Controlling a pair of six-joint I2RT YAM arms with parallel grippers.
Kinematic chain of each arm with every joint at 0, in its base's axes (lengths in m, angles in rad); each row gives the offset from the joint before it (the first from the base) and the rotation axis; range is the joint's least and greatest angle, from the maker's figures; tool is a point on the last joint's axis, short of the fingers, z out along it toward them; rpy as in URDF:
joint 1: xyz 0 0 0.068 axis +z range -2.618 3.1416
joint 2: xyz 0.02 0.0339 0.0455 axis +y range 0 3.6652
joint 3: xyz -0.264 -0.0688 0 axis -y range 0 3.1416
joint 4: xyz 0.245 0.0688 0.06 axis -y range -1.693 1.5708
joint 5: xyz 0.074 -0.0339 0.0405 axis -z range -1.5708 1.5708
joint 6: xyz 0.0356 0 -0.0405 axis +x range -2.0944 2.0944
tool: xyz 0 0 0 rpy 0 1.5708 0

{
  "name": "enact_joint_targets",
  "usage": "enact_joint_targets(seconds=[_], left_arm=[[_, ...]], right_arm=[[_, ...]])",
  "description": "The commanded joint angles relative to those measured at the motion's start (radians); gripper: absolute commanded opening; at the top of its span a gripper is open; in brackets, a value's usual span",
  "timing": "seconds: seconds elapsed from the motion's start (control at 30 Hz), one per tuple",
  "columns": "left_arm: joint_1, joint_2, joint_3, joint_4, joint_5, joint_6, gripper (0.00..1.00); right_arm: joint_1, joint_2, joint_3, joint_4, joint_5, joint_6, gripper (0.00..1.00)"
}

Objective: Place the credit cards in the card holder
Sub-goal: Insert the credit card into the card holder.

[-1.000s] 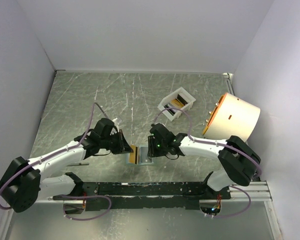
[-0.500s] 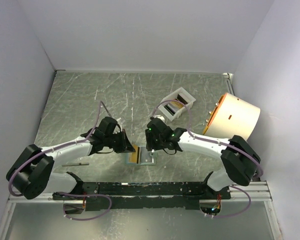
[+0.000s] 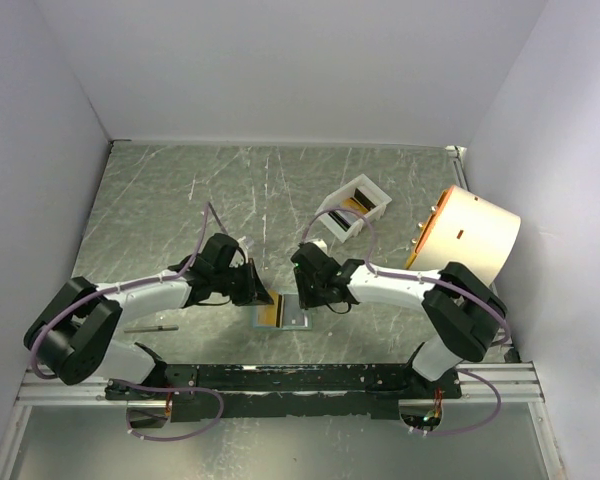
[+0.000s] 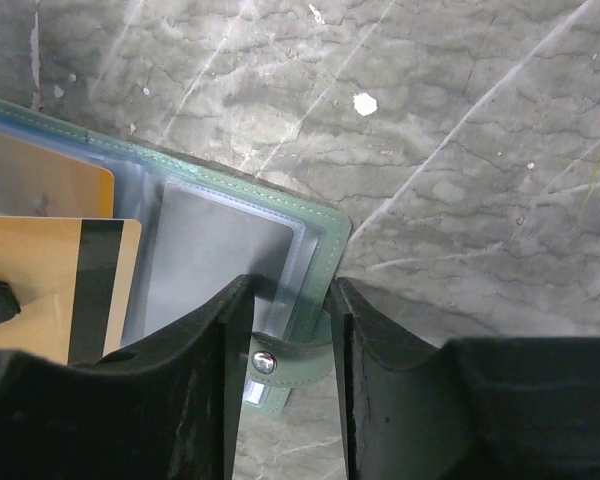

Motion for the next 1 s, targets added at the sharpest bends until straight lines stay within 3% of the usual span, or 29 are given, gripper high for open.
enact_joint_targets(seconds=[0.0,0.97], left_arm=[[0.008,0.018,0.011,0.023,0.006,0.004,0.07],[0.008,0.090,-0.036,0.104,-0.026,-0.078,0.07]], right_arm=[[0.004,0.006,-0.033,0.022,0.010,-0.001,0.35],[0.003,-0.033,-0.099,0.072,-0.038,0.043,0.29]])
